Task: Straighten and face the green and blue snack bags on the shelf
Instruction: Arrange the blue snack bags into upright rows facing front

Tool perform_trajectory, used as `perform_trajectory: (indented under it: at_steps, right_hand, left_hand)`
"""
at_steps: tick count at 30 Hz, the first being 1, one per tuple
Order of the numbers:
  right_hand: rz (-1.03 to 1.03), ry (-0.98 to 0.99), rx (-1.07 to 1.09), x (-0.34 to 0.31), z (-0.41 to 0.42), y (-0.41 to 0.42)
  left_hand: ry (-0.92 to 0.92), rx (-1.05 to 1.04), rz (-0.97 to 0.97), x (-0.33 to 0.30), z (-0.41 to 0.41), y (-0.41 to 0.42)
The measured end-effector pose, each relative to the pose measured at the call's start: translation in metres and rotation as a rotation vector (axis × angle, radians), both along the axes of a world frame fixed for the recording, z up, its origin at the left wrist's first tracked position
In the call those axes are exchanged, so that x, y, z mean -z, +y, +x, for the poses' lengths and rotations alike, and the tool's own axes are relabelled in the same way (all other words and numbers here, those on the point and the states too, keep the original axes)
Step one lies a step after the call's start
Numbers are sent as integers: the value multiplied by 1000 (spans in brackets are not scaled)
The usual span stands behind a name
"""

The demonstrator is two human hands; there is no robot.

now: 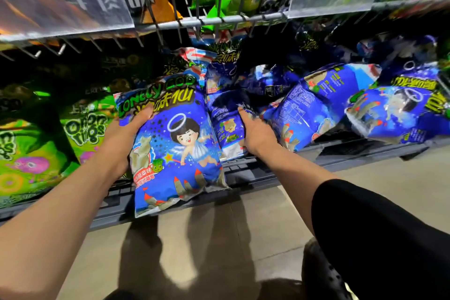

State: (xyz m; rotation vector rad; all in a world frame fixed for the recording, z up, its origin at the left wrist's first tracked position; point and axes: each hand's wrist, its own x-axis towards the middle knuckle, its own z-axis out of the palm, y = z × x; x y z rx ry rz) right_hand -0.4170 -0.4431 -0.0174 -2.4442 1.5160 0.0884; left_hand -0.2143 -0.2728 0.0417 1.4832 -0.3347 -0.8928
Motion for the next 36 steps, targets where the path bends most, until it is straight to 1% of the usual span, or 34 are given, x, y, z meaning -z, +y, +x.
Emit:
perform_trajectory:
  at_steps: [2,3,6,9,12,16,21,24,25,27,30,31,36]
  right_hand:
    - [-120,-72,-10,-5,-3,-1]
    - [-148,-109,-11,-6,-4,-1]
    - [-116,-151,-52,-9,-5,1]
    - [-146,-8,-156,-5,3,2]
    - [-237,109,-178,-3,7,1]
    - [-350,145,-200,-3,8,-2]
    - [-473,124,-120,-17,-4,-7]
    - [-654,138,-72,-29,-11,-19]
    - [-661,121,-51,-31,-11,-24]
    - [-671,17,-55,-36,-12,-37]
    - [-652,-240,-72,-55,-14,-45]
    - [-616,-306,-58,-61,-16,-47]
    - [-579,-451,-76,-74,-21,-59]
  left_hand:
    - [-3,35,5,-1,2,2]
    - [0,55,12,-2,3,3]
    - [-2,69,31,-3,4,3]
    - [-19,73,22,-1,5,-1]
    - [-17,42,20,0,3,-4]
    - [-26,32,18,1,3,-5]
    - [-15,57,9,-1,3,-3]
    - [-6,24,-19,0,2,-6]
    - [2,13,-28,1,2,-7]
    - [22,-7,-46,1,1,-8]
    - [29,-18,-25,0,1,-9]
    - [30,-21,-18,0,0,-9]
    - [27,-28,-6,-2,-4,-11]
